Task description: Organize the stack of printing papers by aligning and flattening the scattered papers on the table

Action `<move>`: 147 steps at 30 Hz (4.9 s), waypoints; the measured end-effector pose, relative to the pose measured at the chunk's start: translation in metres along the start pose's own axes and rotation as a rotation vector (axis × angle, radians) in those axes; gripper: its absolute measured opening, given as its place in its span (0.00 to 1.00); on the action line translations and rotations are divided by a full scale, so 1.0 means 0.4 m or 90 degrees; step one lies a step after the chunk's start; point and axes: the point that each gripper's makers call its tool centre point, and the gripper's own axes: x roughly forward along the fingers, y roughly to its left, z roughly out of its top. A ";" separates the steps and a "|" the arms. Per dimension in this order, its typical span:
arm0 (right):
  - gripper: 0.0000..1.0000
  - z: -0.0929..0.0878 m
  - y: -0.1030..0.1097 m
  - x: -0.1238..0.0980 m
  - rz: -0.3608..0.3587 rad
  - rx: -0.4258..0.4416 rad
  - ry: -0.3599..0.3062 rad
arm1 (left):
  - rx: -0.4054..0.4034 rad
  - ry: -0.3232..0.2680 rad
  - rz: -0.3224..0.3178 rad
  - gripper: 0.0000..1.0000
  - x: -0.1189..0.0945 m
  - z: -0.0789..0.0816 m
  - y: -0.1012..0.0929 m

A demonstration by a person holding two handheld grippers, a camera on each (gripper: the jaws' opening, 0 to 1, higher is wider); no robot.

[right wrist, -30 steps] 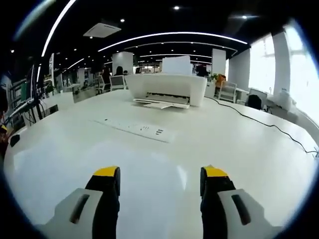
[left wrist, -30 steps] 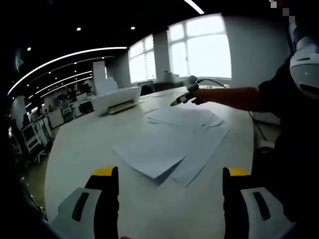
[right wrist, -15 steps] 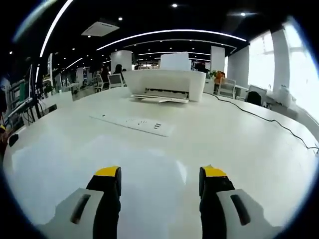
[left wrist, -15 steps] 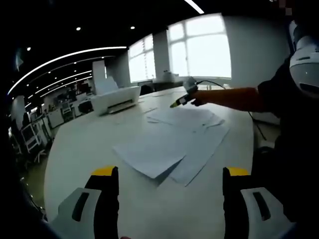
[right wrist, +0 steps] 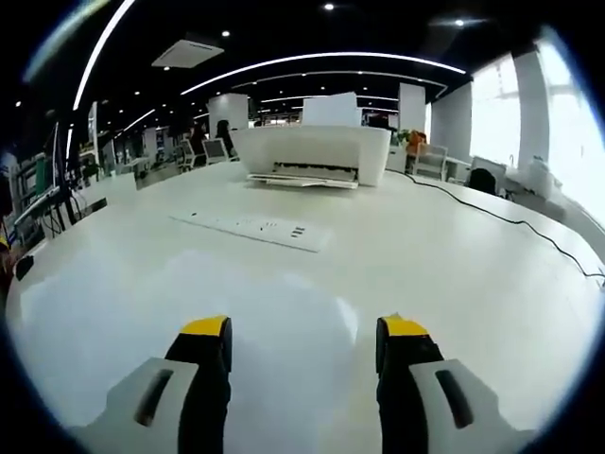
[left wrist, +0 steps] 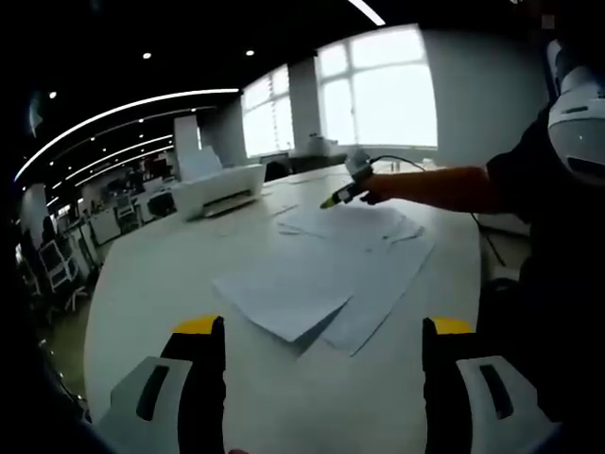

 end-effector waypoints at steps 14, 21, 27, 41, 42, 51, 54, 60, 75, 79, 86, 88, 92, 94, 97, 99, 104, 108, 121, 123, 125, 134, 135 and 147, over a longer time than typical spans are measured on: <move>0.55 -0.026 0.003 0.017 -0.001 0.009 0.007 | 0.000 0.001 0.002 0.88 -0.002 0.002 0.005; 0.54 -0.027 -0.001 0.019 -0.003 0.000 0.000 | -0.002 0.003 -0.001 0.88 0.004 -0.001 0.003; 0.48 -0.024 -0.001 0.022 0.004 -0.005 -0.007 | -0.004 0.003 -0.003 0.88 0.009 -0.004 0.001; 0.44 -0.021 0.002 0.019 0.007 -0.004 -0.020 | -0.009 0.000 -0.004 0.88 0.007 -0.011 0.000; 0.44 -0.023 0.000 0.019 0.007 -0.004 -0.021 | -0.009 0.000 -0.004 0.88 0.008 -0.011 0.000; 0.37 -0.028 0.016 0.009 0.010 -0.006 -0.030 | -0.011 0.000 -0.010 0.88 0.016 -0.014 -0.005; 0.34 -0.031 0.023 0.008 0.013 -0.010 -0.031 | -0.011 0.000 -0.011 0.88 0.017 -0.014 -0.006; 0.28 -0.033 0.037 0.002 0.017 -0.016 -0.029 | -0.010 -0.001 -0.010 0.88 0.016 -0.011 -0.005; 0.13 -0.030 0.045 -0.015 0.044 0.008 -0.038 | -0.022 0.000 -0.014 0.88 0.026 -0.024 0.001; 0.12 -0.026 0.052 -0.030 0.055 0.023 -0.048 | -0.023 0.000 -0.015 0.88 0.030 -0.026 0.002; 0.11 -0.002 0.066 -0.057 0.079 0.029 -0.073 | -0.020 -0.005 -0.016 0.88 0.031 -0.022 0.001; 0.11 0.007 0.071 -0.066 0.091 0.029 -0.085 | -0.018 -0.008 -0.016 0.88 0.031 -0.020 0.001; 0.11 0.021 0.077 -0.080 0.110 0.023 -0.100 | -0.018 -0.013 -0.020 0.88 0.033 -0.019 -0.002; 0.10 0.027 0.083 -0.086 0.123 0.018 -0.104 | -0.020 -0.015 -0.021 0.88 0.034 -0.018 -0.004; 0.10 0.037 0.097 -0.101 0.138 0.011 -0.111 | -0.020 -0.018 -0.022 0.88 0.037 -0.017 -0.004; 0.10 0.042 0.107 -0.111 0.144 0.001 -0.115 | -0.018 -0.026 -0.023 0.88 0.039 -0.011 -0.003; 0.10 0.054 0.115 -0.135 0.151 0.000 -0.130 | -0.016 -0.037 -0.028 0.88 0.044 -0.003 -0.007; 0.10 0.066 0.132 -0.153 0.160 0.000 -0.140 | -0.012 -0.049 -0.033 0.88 0.047 0.008 -0.013; 0.10 0.082 0.164 -0.190 0.215 -0.020 -0.153 | -0.030 -0.068 -0.038 0.88 0.060 0.013 -0.006; 0.10 0.084 0.173 -0.197 0.226 -0.028 -0.153 | -0.032 -0.072 -0.040 0.88 0.061 0.014 -0.006; 0.10 0.083 0.180 -0.203 0.232 -0.032 -0.152 | -0.033 -0.073 -0.041 0.88 0.063 0.013 -0.006; 0.09 0.095 0.224 -0.236 0.265 -0.052 -0.156 | -0.036 -0.081 -0.048 0.89 0.068 0.013 -0.010; 0.09 0.097 0.233 -0.242 0.269 -0.056 -0.156 | -0.036 -0.083 -0.048 0.89 0.069 0.013 -0.010; 0.09 0.117 0.290 -0.292 0.316 -0.089 -0.160 | -0.039 -0.089 -0.053 0.89 0.072 0.015 -0.011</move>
